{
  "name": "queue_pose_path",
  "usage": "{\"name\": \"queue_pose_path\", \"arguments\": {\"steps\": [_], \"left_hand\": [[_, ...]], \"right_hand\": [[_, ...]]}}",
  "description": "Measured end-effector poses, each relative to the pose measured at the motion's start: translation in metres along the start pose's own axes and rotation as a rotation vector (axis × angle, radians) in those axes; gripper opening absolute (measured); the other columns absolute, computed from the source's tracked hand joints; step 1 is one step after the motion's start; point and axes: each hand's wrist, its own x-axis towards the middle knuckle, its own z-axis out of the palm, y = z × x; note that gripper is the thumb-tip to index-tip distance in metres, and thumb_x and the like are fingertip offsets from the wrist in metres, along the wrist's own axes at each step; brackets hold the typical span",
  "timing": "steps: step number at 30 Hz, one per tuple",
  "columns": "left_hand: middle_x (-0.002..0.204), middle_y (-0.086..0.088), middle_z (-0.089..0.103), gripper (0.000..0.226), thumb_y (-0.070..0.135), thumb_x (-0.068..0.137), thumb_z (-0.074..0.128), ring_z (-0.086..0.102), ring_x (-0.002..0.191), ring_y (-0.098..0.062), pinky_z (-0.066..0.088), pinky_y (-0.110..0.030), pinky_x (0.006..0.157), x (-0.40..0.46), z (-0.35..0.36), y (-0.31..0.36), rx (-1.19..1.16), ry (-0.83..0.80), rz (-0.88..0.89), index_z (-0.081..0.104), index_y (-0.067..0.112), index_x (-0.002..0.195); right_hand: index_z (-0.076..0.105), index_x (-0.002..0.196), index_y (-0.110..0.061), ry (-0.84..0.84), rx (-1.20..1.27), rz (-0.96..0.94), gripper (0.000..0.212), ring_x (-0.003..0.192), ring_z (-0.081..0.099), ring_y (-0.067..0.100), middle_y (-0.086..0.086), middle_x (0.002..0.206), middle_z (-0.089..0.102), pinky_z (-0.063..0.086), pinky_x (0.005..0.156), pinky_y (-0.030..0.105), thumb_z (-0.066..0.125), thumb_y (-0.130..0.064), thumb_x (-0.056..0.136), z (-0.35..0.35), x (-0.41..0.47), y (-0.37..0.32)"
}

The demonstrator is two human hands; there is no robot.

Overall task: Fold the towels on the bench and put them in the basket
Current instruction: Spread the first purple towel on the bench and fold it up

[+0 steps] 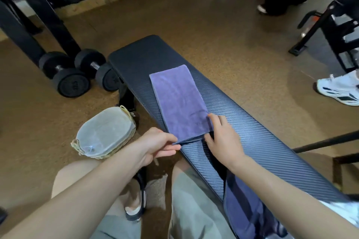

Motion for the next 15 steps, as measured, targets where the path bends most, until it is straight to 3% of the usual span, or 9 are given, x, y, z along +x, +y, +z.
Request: {"name": "queue_pose_path", "arguments": {"steps": [5,11,15], "left_hand": [[0.084,-0.014,0.077,0.012,0.003,0.094,0.066,0.077,0.082,-0.019,0.064,-0.029,0.065,-0.006,0.006,-0.008,-0.034,0.003,-0.022,0.063,-0.004,0.104],[0.088,-0.017,0.076,0.013,0.001,0.091,0.067,0.077,0.082,-0.020,0.064,-0.034,0.074,-0.004,0.013,-0.014,-0.023,0.055,0.002,0.062,-0.004,0.103],[0.093,-0.017,0.072,0.031,0.003,0.086,0.070,0.075,0.072,-0.019,0.064,-0.038,0.074,0.000,0.014,-0.024,0.145,0.179,0.139,0.042,0.011,0.098]], "right_hand": [[0.049,0.116,-0.018,0.019,-0.082,0.024,0.024,0.086,0.060,0.038,0.006,0.106,0.053,0.048,0.062,0.044,0.050,-0.013,0.093,-0.003,0.004,0.011],[0.041,0.130,-0.027,-0.099,-0.108,-0.101,0.047,0.079,0.055,0.040,0.004,0.101,0.042,0.047,0.060,0.046,0.049,-0.009,0.087,-0.014,0.001,0.024],[0.045,0.134,-0.030,-0.105,-0.162,-0.216,0.051,0.083,0.052,0.032,0.004,0.112,0.039,0.048,0.062,0.040,0.058,-0.019,0.086,-0.020,0.004,0.030]]}}
